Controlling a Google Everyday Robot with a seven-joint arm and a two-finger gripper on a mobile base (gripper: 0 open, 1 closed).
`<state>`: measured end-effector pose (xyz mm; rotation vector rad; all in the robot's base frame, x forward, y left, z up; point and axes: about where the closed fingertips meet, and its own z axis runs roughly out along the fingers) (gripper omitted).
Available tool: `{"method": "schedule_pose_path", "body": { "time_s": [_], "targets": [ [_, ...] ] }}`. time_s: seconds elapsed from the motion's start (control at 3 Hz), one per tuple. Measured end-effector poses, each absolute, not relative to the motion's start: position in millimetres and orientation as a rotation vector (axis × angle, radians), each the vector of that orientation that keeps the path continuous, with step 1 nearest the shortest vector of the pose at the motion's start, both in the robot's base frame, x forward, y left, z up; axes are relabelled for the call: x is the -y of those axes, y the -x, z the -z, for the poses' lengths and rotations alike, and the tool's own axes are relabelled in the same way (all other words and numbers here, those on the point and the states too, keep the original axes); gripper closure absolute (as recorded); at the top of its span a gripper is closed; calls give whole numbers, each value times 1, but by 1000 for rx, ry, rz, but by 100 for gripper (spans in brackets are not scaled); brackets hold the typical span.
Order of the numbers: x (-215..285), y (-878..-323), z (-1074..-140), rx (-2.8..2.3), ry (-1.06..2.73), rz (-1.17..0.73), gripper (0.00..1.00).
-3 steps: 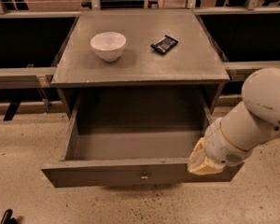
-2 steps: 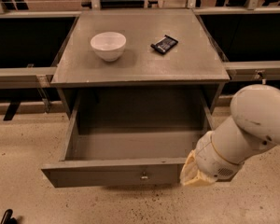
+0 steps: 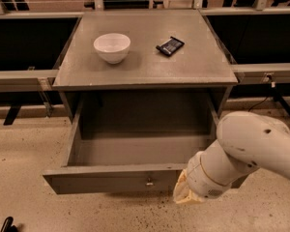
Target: Close top drawer
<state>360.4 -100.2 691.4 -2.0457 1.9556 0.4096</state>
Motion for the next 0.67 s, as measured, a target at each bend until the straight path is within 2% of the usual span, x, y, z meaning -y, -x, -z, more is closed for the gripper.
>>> {"method": "schedule_pose_path", "body": {
  "time_s": [0.67],
  "targets": [
    [97, -380, -654, -1999, 2011, -278, 100]
  ]
}}
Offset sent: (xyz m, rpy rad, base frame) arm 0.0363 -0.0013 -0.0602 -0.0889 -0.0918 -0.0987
